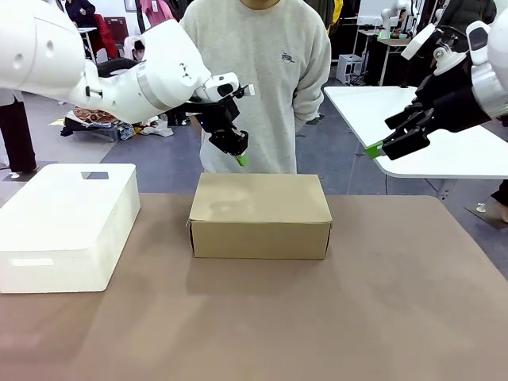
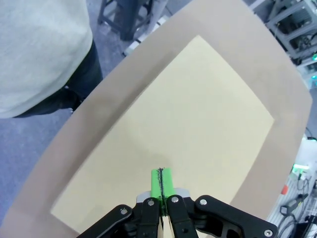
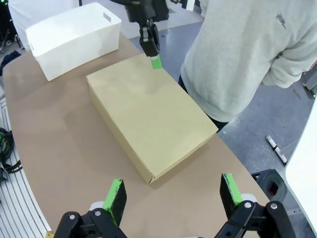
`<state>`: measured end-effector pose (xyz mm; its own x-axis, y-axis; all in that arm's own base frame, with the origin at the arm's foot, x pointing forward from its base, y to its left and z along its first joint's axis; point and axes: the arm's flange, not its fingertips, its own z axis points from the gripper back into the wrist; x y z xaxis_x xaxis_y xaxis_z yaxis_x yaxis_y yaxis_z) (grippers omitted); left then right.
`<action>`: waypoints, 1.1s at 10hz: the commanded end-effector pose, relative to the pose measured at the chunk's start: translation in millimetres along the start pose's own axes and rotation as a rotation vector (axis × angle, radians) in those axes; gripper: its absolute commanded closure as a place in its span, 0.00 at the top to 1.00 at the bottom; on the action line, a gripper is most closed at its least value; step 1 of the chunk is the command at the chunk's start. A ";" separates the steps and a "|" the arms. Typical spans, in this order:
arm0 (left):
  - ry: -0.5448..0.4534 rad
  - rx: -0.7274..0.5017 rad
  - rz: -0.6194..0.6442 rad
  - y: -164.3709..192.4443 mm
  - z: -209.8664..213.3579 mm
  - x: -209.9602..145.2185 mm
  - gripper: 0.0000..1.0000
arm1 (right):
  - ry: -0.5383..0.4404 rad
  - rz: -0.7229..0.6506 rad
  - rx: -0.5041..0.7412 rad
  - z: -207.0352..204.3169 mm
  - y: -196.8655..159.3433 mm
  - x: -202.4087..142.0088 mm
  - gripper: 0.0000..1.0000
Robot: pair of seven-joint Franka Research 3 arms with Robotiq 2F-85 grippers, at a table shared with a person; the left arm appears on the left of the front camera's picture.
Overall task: Pack the shoes into the box.
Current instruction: Press down on the lid of the Shoes Box.
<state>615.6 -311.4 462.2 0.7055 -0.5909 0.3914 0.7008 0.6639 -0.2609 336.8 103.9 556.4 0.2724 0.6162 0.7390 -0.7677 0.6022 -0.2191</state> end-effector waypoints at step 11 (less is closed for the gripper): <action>0.189 0.040 0.037 18.6 -75.5 43.7 0.00 | -0.003 0.000 0.002 0.7 -0.9 -0.2 1.00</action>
<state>658.2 -355.5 409.4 0.7272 -0.6406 0.2465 0.6863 0.6843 -0.2465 336.8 103.9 556.3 0.2725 0.6161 0.7390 -0.7677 0.6022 -0.2190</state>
